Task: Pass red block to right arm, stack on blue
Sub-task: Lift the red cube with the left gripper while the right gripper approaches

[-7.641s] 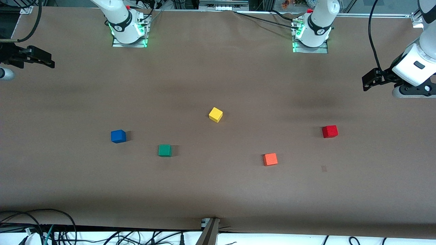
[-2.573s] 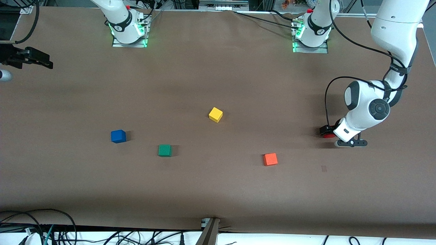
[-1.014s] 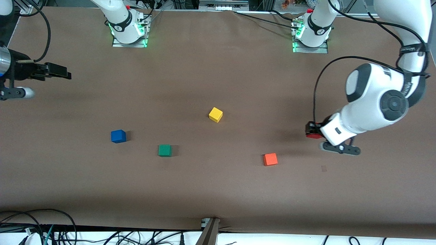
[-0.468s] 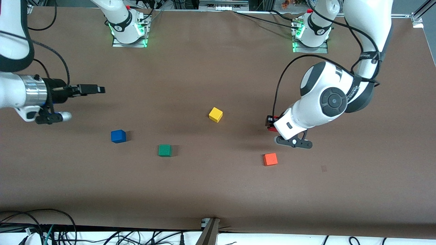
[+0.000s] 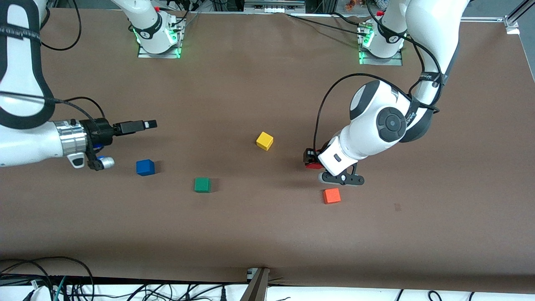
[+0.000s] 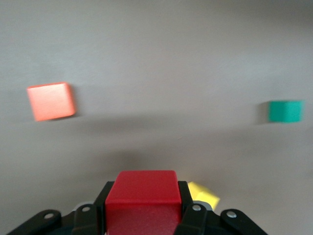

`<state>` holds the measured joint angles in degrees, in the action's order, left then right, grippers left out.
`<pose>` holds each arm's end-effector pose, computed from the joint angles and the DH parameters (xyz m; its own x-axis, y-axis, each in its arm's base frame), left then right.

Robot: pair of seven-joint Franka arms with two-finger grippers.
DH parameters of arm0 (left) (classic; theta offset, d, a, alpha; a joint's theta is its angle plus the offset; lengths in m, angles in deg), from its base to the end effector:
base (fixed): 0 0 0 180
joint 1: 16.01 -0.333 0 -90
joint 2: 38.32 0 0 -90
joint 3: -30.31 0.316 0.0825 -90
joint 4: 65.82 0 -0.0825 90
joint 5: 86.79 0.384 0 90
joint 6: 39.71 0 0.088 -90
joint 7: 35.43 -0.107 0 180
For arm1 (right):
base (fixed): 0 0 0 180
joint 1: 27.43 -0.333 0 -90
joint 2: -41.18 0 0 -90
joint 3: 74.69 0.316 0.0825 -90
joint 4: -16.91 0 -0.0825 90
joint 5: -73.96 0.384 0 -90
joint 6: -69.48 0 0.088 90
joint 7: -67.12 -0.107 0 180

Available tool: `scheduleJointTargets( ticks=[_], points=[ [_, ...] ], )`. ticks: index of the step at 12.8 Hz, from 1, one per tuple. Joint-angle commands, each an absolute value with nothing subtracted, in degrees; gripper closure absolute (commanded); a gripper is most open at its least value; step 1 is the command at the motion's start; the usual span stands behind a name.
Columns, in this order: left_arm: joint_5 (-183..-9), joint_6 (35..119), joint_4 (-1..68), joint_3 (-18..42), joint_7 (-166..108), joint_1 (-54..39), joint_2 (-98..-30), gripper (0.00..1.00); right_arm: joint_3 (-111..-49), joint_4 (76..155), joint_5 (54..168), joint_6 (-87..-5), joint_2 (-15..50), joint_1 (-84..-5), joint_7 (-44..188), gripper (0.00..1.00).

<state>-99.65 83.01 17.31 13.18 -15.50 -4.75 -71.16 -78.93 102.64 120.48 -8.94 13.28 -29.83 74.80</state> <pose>0.6490 -0.3155 0.3805 0.9996 0.0142 -0.0226 0.0216 -0.9289 0.3696 0.6331 0.0760 0.3898 0.8789 0.2008 -0.4326 -0.1910 -0.6830 -0.7050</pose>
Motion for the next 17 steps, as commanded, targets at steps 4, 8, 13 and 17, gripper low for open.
scheduleJointTargets(
  ticks=[4,8,13,17],
  points=[
    [-104.72,97.80,16.09,8.17,-21.25,-3.53,-71.80,0.95,-78.56,103.04,136.95,-8.39,5.07,-29.53,80.48,0.00],
    [-104.37,105.66,16.36,5.17,-38.70,-3.53,-71.63,0.94,-78.04,105.49,148.46,-8.31,1.37,-30.59,83.21,0.00],
    [-104.54,108.65,15.48,2.71,-56.42,-3.45,-71.72,0.95,-77.86,107.53,159.82,-10.76,-0.04,-34.89,82.24,0.00],
    [-104.98,108.83,12.59,-0.62,-70.12,-3.53,-72.24,0.98,-77.86,107.18,166.58,-14.19,0.22,-38.14,79.35,0.00]
  ],
)
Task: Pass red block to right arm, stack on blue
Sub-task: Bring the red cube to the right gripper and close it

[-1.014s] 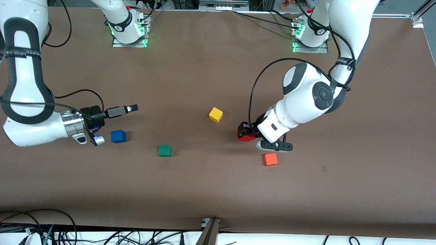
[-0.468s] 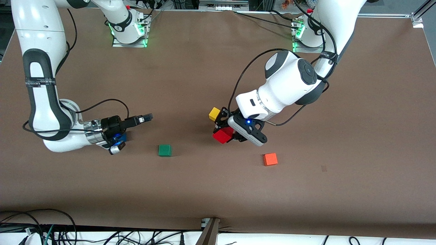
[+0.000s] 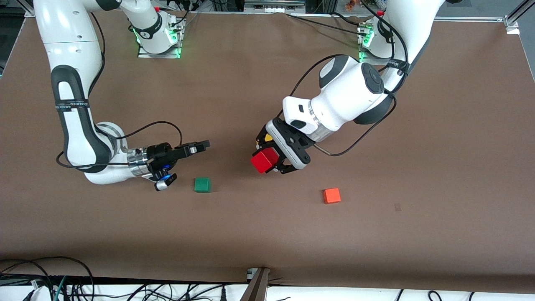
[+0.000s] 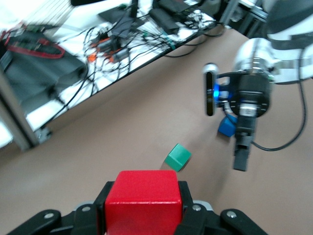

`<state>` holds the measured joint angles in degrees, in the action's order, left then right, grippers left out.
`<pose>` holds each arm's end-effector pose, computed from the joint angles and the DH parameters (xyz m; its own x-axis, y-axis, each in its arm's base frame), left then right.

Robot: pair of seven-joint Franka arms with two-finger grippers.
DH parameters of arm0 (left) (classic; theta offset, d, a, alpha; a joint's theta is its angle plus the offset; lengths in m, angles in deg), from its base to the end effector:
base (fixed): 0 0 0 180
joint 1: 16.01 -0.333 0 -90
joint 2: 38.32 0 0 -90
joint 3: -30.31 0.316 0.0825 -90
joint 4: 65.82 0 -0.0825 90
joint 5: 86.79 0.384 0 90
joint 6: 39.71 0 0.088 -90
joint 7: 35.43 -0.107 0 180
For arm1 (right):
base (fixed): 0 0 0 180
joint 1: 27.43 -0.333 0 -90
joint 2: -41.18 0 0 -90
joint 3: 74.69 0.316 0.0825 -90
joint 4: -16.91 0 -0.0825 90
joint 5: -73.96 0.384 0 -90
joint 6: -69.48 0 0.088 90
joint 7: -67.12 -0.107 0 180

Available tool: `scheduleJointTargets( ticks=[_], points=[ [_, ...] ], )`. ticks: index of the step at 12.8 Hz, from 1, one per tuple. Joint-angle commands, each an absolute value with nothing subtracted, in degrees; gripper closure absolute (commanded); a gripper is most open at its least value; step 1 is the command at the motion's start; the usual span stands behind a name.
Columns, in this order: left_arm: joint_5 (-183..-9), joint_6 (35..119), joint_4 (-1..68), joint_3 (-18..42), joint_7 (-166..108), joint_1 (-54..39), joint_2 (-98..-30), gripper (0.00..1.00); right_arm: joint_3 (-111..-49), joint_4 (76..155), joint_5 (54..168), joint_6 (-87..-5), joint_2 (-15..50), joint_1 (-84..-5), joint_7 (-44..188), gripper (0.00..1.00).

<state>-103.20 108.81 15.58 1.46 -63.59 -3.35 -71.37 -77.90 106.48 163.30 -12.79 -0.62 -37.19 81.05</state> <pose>0.6217 -0.4230 0.4670 0.5452 -0.5001 0.6728 -0.7907 -0.5733 0.2146 0.6483 0.2003 0.2687 0.8581 0.2281 -0.4601 -0.4566 -0.0710 -0.8868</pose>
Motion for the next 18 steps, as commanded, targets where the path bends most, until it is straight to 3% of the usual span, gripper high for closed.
scheduleJointTargets(
  ticks=[1,8,18],
  points=[
    [-104.98,108.83,12.32,-2.02,-73.80,-3.97,-72.33,0.98,-77.86,107.09,167.99,-15.15,0.31,-38.76,78.65,0.00],
    [-116.13,114.28,12.58,-7.74,-95.52,-5.47,-74.88,1.00,-77.42,106.82,175.39,-17.10,2.68,-40.52,74.16,0.00],
    [-142.23,121.21,12.49,-8.01,-115.06,-3.71,-76.73,1.00,-77.42,106.83,181.79,-16.74,2.68,-40.26,82.86,0.00]
  ],
)
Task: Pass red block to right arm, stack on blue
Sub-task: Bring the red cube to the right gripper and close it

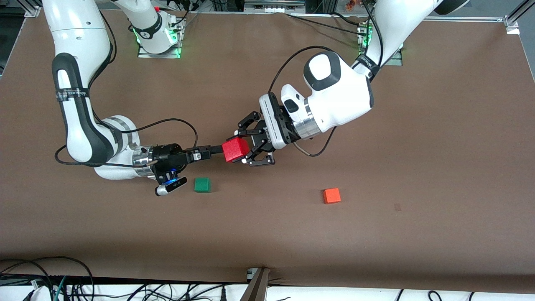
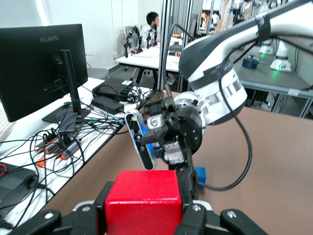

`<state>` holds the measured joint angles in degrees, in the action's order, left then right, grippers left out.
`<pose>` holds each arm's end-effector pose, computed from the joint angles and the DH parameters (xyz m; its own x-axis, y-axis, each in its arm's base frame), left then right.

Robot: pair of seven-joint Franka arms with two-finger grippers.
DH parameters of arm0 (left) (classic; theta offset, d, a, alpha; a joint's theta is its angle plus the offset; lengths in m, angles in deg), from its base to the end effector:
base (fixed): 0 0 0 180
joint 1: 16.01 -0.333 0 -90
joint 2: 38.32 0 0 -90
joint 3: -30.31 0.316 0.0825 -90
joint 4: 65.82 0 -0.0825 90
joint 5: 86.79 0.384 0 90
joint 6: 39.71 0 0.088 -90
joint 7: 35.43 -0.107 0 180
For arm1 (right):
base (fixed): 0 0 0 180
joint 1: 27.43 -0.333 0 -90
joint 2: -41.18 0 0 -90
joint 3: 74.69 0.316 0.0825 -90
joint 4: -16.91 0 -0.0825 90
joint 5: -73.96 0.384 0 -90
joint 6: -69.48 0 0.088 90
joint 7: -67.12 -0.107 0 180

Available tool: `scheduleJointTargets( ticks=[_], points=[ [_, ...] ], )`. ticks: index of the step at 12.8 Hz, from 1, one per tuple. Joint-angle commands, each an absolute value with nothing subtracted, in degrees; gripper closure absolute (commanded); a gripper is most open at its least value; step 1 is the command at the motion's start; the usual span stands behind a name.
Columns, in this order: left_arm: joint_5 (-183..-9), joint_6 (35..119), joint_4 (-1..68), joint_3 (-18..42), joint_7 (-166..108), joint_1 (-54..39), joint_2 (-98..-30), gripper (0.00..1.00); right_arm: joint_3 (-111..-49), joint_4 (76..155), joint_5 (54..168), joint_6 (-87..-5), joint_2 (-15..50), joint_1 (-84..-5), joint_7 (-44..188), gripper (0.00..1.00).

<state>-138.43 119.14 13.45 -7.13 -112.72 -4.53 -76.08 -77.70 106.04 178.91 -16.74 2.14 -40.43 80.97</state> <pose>0.6142 -0.4499 0.4546 0.2118 -0.3485 0.9131 -0.9400 -0.3285 0.0927 0.6653 0.2357 0.3238 0.9017 0.1563 -0.4031 -0.4258 0.1604 -0.8905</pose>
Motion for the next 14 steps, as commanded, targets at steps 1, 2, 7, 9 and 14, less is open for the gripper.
scheduleJointTargets(
  ticks=[1,2,7,9,14],
  points=[
    [-143.20,123.31,12.32,-7.93,-115.06,-2.06,-77.34,1.00,-77.42,106.82,182.85,-16.83,2.68,-40.52,82.86,0.00],
    [-143.30,125.42,11.71,-8.01,-115.06,-1.00,-78.56,1.00,-77.42,106.82,182.95,-16.83,2.68,-40.61,82.94,0.00],
    [-143.39,127.36,9.95,-8.01,-114.80,0.77,-80.06,1.00,-77.42,107.00,182.68,-17.36,2.77,-41.31,83.12,0.04],
    [-143.39,127.63,8.54,-7.93,-114.27,1.30,-80.77,1.00,-77.42,107.00,182.51,-17.18,2.77,-41.31,83.65,0.77],
    [-143.83,127.72,6.87,-7.84,-113.92,2.09,-82.00,1.00,-77.51,106.82,182.33,-16.83,3.04,-41.23,83.73,1.00]
  ],
)
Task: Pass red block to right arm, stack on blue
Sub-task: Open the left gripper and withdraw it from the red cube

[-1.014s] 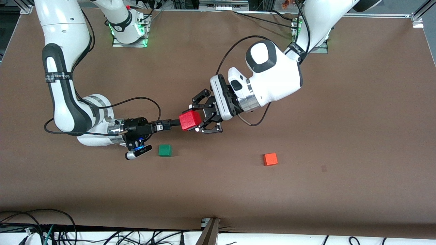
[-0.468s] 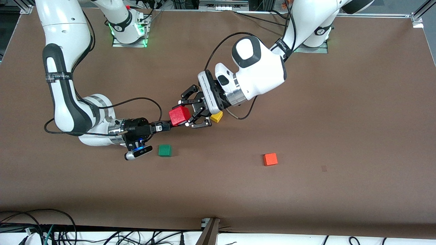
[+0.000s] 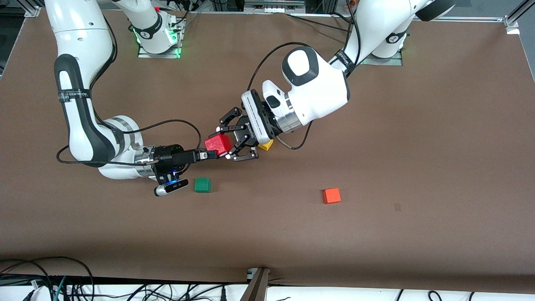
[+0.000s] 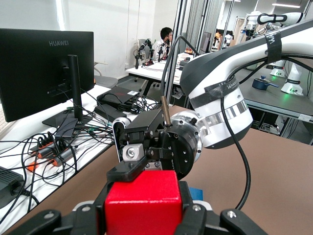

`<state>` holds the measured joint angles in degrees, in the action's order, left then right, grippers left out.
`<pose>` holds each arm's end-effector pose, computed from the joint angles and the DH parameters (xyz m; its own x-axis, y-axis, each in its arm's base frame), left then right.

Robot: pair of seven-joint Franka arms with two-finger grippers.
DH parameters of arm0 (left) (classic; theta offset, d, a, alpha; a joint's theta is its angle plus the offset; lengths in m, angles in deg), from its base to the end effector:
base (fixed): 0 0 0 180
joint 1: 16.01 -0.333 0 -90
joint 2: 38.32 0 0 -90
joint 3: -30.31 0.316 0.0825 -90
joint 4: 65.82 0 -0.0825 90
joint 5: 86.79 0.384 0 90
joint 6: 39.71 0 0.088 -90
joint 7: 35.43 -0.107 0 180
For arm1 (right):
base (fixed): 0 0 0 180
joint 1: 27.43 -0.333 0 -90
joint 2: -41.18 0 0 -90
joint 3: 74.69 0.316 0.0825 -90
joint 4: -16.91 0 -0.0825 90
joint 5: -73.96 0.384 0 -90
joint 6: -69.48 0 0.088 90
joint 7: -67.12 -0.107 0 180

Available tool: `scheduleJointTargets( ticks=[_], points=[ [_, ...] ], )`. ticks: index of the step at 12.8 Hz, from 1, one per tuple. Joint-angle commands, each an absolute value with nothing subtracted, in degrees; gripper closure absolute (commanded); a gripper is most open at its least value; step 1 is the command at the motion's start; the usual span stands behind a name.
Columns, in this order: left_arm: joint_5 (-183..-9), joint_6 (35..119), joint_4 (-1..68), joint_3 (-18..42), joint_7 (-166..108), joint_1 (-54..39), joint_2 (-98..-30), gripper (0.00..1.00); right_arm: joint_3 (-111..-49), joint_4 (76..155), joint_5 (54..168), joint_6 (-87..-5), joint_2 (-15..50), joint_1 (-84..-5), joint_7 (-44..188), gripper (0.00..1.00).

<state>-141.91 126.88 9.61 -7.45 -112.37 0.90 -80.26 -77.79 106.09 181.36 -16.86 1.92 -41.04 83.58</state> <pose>0.5993 -0.4899 0.4392 0.2600 -0.2739 0.9259 -0.9101 -0.3899 0.1402 0.6661 0.2411 0.3242 0.9192 0.1425 -0.3671 -0.3901 0.2015 -0.8985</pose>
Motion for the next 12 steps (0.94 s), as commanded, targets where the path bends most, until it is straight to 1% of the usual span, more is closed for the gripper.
scheduleJointTargets(
  ticks=[1,2,5,8,10,11,12],
  points=[
    [-144.27,127.72,6.87,-7.84,-113.92,2.09,-82.00,0.89,-77.59,106.82,182.33,-17.01,3.04,-41.23,83.65,1.00],
    [-144.27,127.72,6.96,-7.84,-113.74,2.00,-81.91,0.01,-77.59,106.82,182.33,-17.18,3.12,-41.23,83.47,1.00],
    [-144.10,127.37,7.04,-7.84,-110.51,1.13,-81.04,0.00,-77.77,106.39,182.24,-17.27,3.12,-41.23,83.12,1.00],
    [-144.36,125.45,8.89,-8.01,-104.18,-1.15,-77.09,0.00,-78.03,104.63,177.77,-17.45,3.12,-40.61,82.51,1.00],
    [-144.45,122.38,9.15,-8.10,-99.88,-3.08,-75.59,0.00,-79.69,104.02,175.49,-17.36,3.21,-40.70,82.51,1.00],
    [-144.45,119.05,9.15,-8.19,-97.59,-4.66,-74.89,0.00,-80.66,102.36,173.30,-17.18,3.12,-40.61,82.51,1.00],
    [-144.45,113.54,9.50,-8.01,-95.13,-6.68,-73.40,0.00,-81.71,101.12,169.97,-17.27,3.12,-40.52,82.51,1.00]
  ],
)
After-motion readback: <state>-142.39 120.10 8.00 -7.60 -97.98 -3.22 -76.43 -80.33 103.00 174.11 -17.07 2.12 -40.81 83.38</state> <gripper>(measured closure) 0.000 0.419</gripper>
